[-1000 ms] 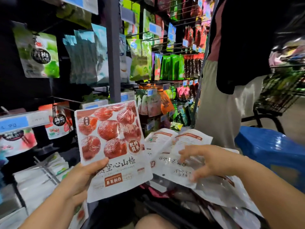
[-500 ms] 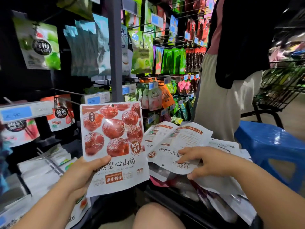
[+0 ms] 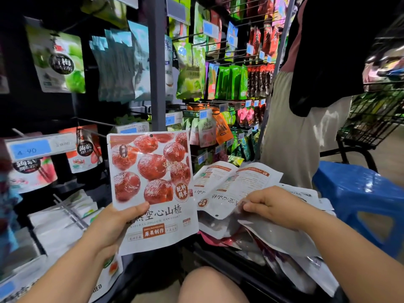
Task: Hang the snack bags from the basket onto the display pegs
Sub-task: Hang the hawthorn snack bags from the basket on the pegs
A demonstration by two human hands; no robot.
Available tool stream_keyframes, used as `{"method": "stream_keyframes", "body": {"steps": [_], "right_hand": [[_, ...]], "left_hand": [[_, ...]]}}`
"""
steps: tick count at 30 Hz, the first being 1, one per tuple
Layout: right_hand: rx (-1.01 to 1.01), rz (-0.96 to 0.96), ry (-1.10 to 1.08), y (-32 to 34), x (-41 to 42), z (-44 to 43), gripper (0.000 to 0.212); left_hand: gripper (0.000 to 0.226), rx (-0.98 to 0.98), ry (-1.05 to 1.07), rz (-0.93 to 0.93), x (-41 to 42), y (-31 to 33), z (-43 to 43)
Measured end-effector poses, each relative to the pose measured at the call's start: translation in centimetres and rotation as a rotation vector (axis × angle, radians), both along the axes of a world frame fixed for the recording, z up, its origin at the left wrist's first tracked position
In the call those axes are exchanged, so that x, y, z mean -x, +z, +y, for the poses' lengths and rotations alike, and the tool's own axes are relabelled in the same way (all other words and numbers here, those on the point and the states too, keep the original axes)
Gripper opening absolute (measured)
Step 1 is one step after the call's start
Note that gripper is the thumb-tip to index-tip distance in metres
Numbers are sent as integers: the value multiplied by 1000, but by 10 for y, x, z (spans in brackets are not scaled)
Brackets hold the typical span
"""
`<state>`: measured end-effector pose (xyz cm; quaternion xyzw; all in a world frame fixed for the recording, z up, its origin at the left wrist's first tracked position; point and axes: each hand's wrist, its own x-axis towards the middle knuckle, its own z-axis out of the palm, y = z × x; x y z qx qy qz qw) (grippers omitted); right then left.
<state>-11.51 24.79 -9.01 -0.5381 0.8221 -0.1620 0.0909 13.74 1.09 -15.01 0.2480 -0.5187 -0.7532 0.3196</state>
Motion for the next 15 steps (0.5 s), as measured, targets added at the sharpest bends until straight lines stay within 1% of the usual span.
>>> {"method": "stream_keyframes", "body": {"steps": [3, 6, 10, 13, 15], "right_hand": [[98, 14, 28, 4, -1, -3, 37], [253, 14, 40, 14, -2, -7, 36], [496, -7, -33, 35, -4, -15, 36], [748, -111, -110, 55, -4, -24, 35], [902, -157, -161, 70, -4, -31, 40]], "left_hand": [[48, 17, 42, 11, -2, 3, -2], [52, 22, 82, 37, -6, 9, -6], [44, 35, 148, 103, -13, 18, -12], [31, 108, 207, 126, -15, 23, -17], [31, 134, 238, 130, -16, 26, -17]]}}
